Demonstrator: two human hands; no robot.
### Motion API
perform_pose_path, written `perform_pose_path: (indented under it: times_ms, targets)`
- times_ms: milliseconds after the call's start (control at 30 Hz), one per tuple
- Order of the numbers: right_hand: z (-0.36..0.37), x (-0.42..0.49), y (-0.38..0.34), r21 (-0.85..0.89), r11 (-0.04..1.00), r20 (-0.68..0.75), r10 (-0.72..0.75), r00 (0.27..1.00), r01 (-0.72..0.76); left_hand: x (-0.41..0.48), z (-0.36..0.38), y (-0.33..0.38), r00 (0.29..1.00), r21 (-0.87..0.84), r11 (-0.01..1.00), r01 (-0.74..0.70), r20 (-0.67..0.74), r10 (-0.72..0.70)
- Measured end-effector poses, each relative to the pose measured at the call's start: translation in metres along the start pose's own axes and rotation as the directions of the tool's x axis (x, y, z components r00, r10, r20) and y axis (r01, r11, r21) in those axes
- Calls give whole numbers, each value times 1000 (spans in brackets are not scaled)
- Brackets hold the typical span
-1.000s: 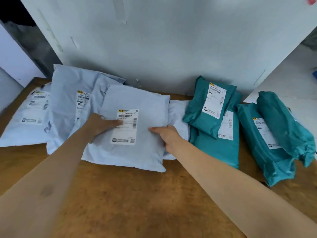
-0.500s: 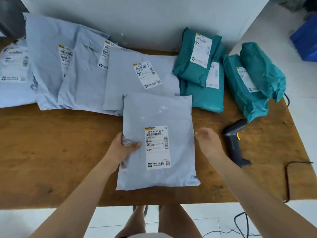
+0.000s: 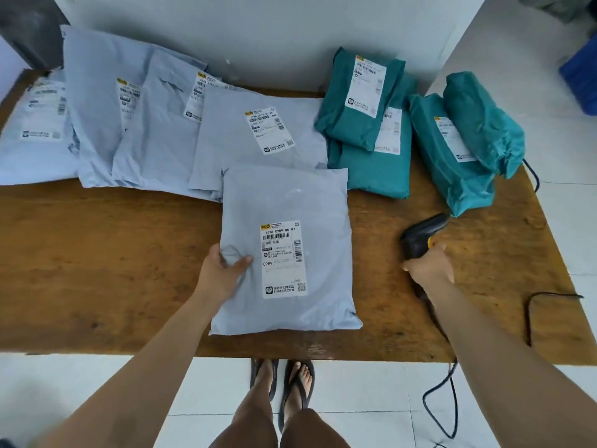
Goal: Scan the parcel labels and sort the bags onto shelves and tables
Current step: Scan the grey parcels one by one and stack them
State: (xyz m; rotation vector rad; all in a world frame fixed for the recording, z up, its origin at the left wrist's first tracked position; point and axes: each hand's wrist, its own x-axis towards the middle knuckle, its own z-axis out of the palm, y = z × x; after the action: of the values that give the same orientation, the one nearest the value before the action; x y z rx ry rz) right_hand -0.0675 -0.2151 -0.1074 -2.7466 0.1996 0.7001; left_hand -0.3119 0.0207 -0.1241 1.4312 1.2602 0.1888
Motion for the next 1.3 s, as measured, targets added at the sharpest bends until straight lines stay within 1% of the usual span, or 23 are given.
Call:
perform_pose_path:
  times_ms: [100, 133, 200, 267, 333, 400, 467, 533, 733, 900, 1067, 1133, 1200, 1267, 1300]
  targets:
    - [2, -5, 0, 113, 993, 80, 10, 997, -19, -9, 5, -9, 998, -5, 999, -36, -45, 36]
    - [3, -13, 0, 194, 981, 104, 9, 995, -29, -12, 7, -13, 998, -23, 999, -40, -53, 39]
    - [2, -42, -1, 424, 904, 185, -28, 982, -54, -19, 10, -22, 997, -42, 998, -46, -59, 44]
    - [-1, -80, -4, 565, 822, 286, -116, 951, -70, -25, 11, -26, 997, -47, 997, -53, -52, 51]
    - [-5, -118, -9, 626, 776, 390, -232, 891, -72, -26, 9, -26, 999, -55, 998, -41, -35, 40]
    - [-4, -150, -16, 637, 767, 493, -334, 803, -72, -23, 7, -24, 1000, -65, 998, -12, -22, 11]
    - [0, -174, -23, 619, 782, 567, -381, 731, -72, -20, 6, -21, 1000, -85, 996, 25, 1, -25]
    - [6, -193, -31, 619, 782, 595, -408, 692, -71, -19, 4, -20, 999, -94, 995, 44, 23, -42]
    - [16, -216, -46, 628, 777, 576, -427, 697, -42, -20, 3, -26, 1000, -54, 999, -6, 2, 6]
    - [17, -219, -50, 625, 775, 587, -387, 711, -95, -17, 4, -31, 1000, -73, 997, -23, -15, 22]
    - [15, -222, -48, 641, 755, 603, -384, 699, -138, -20, 3, -25, 999, -90, 995, -32, -24, 30]
    - [15, -223, -47, 668, 740, 548, -414, 727, -82, -22, -1, -23, 997, -120, 991, -61, -44, 56]
    - [14, -222, -48, 692, 722, 453, -437, 777, 3, -26, -10, -19, 995, -171, 981, -95, -43, 89]
    - [13, -221, -50, 714, 700, 405, -432, 806, 16, -31, -26, -15, 993, -210, 970, -120, -44, 114]
    - [12, -222, -53, 721, 693, 403, -437, 804, 15, -33, -39, -15, 990, -215, 967, -138, -62, 127]
